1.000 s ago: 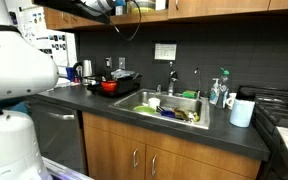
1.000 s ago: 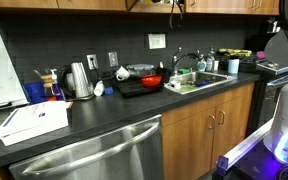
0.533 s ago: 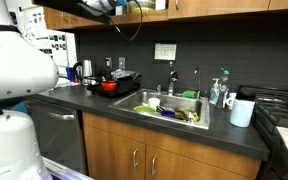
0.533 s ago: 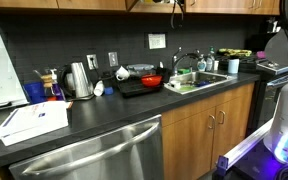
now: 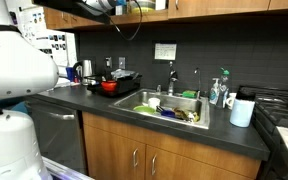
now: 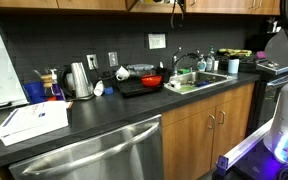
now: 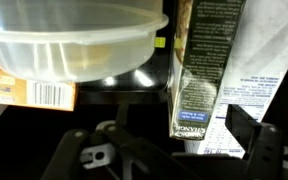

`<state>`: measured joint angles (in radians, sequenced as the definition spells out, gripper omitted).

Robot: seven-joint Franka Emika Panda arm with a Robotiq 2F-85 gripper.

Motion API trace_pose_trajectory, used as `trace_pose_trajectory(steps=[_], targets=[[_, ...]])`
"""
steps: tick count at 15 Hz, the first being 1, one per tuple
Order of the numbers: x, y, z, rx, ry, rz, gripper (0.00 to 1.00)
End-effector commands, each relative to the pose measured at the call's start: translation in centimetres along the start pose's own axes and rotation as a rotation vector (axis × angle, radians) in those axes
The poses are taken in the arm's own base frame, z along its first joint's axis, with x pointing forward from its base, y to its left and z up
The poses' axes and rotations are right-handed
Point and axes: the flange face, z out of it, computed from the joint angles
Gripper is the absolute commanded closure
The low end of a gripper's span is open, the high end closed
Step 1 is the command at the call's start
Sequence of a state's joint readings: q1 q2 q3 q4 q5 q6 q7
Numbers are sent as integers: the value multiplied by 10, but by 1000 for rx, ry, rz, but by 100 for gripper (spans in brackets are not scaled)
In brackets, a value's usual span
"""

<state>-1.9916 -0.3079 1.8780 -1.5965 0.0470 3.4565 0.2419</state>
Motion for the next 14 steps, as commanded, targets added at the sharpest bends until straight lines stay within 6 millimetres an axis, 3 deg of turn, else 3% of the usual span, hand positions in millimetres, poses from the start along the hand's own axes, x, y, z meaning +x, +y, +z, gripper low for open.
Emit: trace_pose_trajectory(steps=[1, 6, 14], targets=[[5, -3, -3, 30, -1, -7, 4], [1, -10, 0, 47, -5, -28, 3], [-8, -2, 7, 39, -16, -49, 5]])
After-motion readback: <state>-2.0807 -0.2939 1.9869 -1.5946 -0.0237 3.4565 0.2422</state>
